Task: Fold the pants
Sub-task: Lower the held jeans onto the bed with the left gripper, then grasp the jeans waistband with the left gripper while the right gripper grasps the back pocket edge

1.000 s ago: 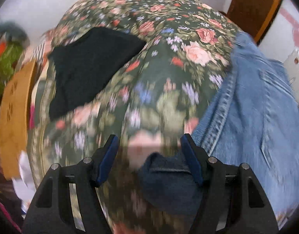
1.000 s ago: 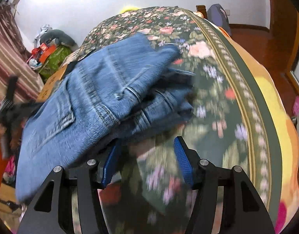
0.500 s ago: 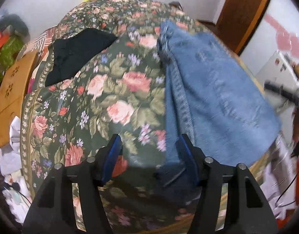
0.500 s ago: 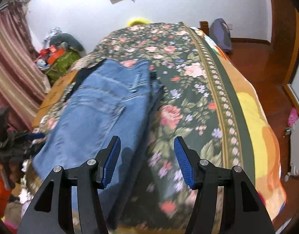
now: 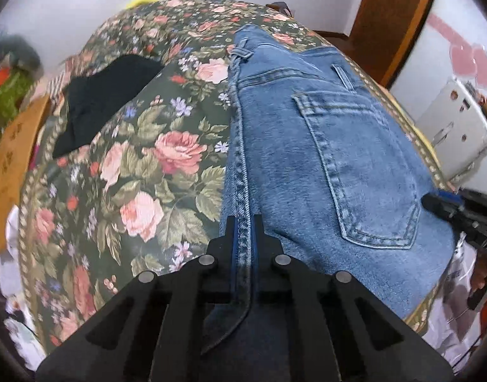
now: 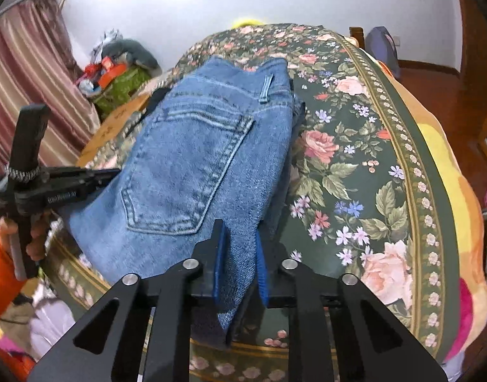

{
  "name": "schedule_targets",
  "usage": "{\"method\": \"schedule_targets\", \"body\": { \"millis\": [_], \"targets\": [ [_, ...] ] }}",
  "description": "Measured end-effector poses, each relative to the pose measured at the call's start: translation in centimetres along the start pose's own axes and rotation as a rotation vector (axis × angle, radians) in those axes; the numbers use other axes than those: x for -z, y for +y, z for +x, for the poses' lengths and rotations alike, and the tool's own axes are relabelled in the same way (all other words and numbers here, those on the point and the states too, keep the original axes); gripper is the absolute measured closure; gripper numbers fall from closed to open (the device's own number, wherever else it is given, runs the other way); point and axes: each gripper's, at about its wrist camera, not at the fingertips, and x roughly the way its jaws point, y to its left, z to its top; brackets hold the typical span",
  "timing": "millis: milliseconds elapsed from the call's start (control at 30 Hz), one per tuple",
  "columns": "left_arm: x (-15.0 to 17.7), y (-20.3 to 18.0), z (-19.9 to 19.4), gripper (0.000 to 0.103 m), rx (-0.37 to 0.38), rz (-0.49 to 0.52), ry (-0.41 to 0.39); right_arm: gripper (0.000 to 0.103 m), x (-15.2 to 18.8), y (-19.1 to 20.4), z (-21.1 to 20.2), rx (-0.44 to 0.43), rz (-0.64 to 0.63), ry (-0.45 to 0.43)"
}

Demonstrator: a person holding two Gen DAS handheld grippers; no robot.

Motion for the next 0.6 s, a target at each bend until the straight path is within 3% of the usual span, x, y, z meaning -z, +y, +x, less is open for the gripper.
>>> {"method": "schedule_targets", "body": {
  "millis": [167,333,500,600],
  "targets": [
    [-1.6,0.4,-1.4,0.095,0.025,0.025,0.019,0.087,-1.3,-0.1,-0.6,-0.024,-0.020,0.036],
    [-5.5,0.8,-3.2,0.094,0.027,0.072,-0.064,0.085,-5.1,-1.4,-2.0,0.003,-0.011,-0.048],
    [-10.1,-0.3,-1.5,0.094,0.076,0.105,-0.072,0.084,-9.6,-2.5,0.8,0.039,-0.022,-0.084],
    [-12.0,-1.3,0.4,0.094,0.114,0.117,-0.061,0.083,-12.0,-3.5,4.1,0.036,-0.009,-0.059]
  ]
}}
